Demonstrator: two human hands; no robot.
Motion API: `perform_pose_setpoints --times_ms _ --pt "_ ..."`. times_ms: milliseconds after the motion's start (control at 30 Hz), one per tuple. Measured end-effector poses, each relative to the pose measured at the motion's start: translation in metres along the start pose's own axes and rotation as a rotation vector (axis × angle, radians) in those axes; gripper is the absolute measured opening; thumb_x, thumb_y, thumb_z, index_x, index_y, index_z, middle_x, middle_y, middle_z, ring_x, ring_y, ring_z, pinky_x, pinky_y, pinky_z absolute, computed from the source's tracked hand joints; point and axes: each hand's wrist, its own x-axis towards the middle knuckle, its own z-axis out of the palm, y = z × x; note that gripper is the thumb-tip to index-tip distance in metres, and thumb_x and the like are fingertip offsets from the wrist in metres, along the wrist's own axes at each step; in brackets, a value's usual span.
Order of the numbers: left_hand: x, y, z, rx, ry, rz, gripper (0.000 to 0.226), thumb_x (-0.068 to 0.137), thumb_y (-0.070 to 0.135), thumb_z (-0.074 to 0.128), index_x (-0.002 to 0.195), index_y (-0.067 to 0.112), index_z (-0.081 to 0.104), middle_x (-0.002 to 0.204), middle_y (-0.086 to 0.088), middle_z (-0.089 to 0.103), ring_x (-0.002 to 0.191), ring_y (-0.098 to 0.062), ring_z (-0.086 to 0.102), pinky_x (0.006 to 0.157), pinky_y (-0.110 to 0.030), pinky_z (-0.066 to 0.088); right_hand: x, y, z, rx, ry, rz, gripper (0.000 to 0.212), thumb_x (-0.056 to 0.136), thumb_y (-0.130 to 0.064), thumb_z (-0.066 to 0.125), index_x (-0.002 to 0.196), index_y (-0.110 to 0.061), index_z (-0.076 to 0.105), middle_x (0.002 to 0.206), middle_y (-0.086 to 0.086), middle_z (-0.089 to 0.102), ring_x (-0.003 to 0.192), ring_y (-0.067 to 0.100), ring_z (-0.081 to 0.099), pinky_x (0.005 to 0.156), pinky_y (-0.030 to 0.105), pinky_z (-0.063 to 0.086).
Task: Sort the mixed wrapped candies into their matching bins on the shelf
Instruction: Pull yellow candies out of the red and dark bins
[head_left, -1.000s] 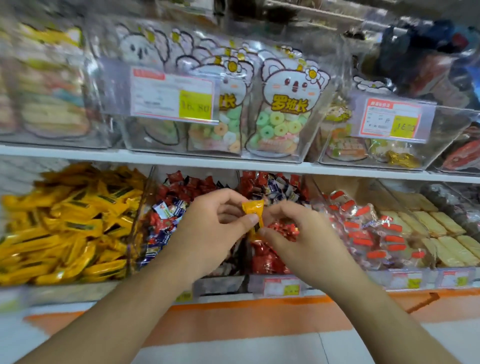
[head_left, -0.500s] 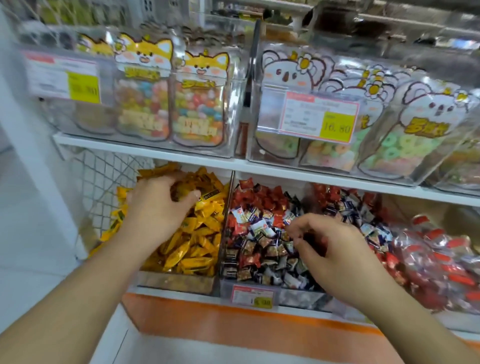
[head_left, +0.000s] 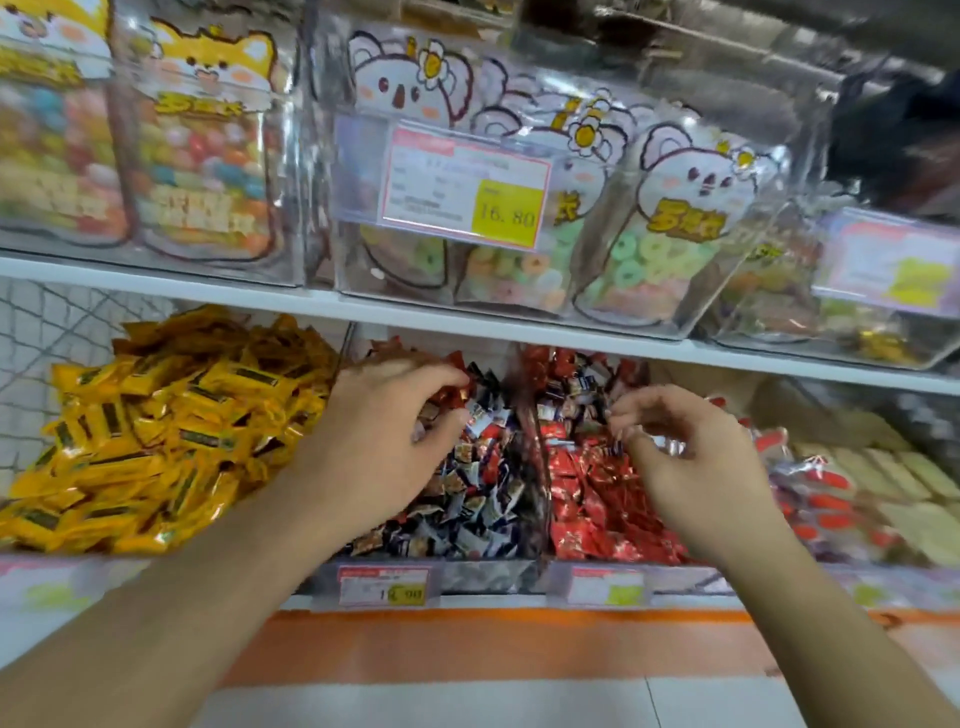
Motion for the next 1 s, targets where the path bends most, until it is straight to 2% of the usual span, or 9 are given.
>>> perform_pose_setpoints --times_ms 100,200,433,567,633,733,833,933,1000 --pt "0.007 0.021 0.028 -0.051 -0.062 0.108 0.033 0.101 0.046 0.057 0.133 0.039 0.061 0.127 0.023 0.058 0.114 -0.003 0.051 0.101 -0.034 0.043 -0.002 0.018 -0.015 -0.007 0.031 0.043 0.026 0.096 -0.006 0.063 0.092 -0.031 0.068 0.094 -0.025 0.071 0.084 -0.003 0.066 0.071 0.017 0.048" --pt "0.014 0.043 0.056 -0.1 -0.124 0.182 0.034 0.103 0.043 0.055 0.136 0.036 0.06 0.132 0.022 0.054 0.126 -0.002 0.043 0.111 -0.033 0.036 -0.008 0.035 -0.029 -0.021 0.035 0.068 0.031 0.094 0.0 0.061 0.094 -0.03 0.068 0.093 -0.025 0.07 0.085 -0.003 0.065 0.069 0.006 0.043" --pt "0.031 0.1 0.116 -0.137 -0.283 0.277 0.042 0.105 0.041 0.052 0.147 0.038 0.049 0.145 0.023 0.046 0.131 -0.001 0.042 0.108 -0.021 0.036 -0.015 0.058 -0.055 -0.075 0.106 0.119 0.025 0.088 -0.006 0.064 0.089 -0.03 0.068 0.09 -0.027 0.07 0.088 -0.003 0.065 0.071 0.004 0.041" --pt "0.035 0.111 0.151 0.03 -0.54 0.35 0.046 0.108 0.044 0.042 0.154 0.041 0.039 0.159 0.021 0.035 0.149 -0.008 0.029 0.122 -0.035 0.028 -0.016 0.064 -0.062 -0.001 0.121 0.145 0.031 0.087 0.004 0.06 0.091 -0.025 0.069 0.084 -0.017 0.072 0.082 -0.005 0.066 0.068 0.005 0.044" --pt "0.035 0.108 0.157 0.201 -0.579 0.369 0.039 0.109 0.044 0.037 0.144 0.038 0.052 0.15 0.018 0.049 0.14 -0.015 0.042 0.118 -0.04 0.034 -0.015 0.064 -0.063 -0.015 0.123 0.122 0.03 0.087 0.002 0.061 0.091 -0.026 0.069 0.086 -0.017 0.072 0.085 -0.003 0.065 0.069 0.006 0.045" --pt "0.034 0.104 0.154 0.289 -0.56 0.312 0.026 0.102 0.036 0.046 0.117 0.036 0.067 0.122 0.017 0.067 0.118 -0.017 0.057 0.106 -0.039 0.044 -0.015 0.068 -0.064 -0.045 0.122 0.098 0.028 0.086 -0.001 0.062 0.091 -0.028 0.068 0.087 -0.018 0.071 0.089 -0.001 0.065 0.077 0.013 0.048" --pt "0.032 0.104 0.146 0.296 -0.556 0.316 0.024 0.102 0.036 0.048 0.112 0.033 0.07 0.115 0.013 0.071 0.112 -0.018 0.061 0.105 -0.036 0.045 -0.015 0.07 -0.066 -0.047 0.121 0.094 0.027 0.086 -0.001 0.061 0.091 -0.027 0.067 0.086 -0.015 0.07 0.089 0.001 0.066 0.08 0.019 0.051" --pt "0.033 0.111 0.13 0.107 -0.521 0.258 0.027 0.104 0.043 0.054 0.127 0.041 0.068 0.125 0.021 0.068 0.111 -0.006 0.063 0.101 -0.028 0.05 -0.017 0.067 -0.068 -0.044 0.099 0.087 0.028 0.086 0.0 0.06 0.091 -0.027 0.067 0.086 -0.014 0.07 0.088 0.002 0.065 0.08 0.005 0.042" --pt "0.041 0.115 0.129 0.038 -0.426 0.243 0.028 0.102 0.044 0.058 0.129 0.043 0.067 0.118 0.019 0.066 0.104 -0.004 0.06 0.092 -0.029 0.052 -0.017 0.064 -0.069 -0.043 0.082 0.095 0.027 0.088 0.002 0.06 0.091 -0.024 0.066 0.086 -0.012 0.07 0.088 0.005 0.067 0.079 -0.008 0.029"
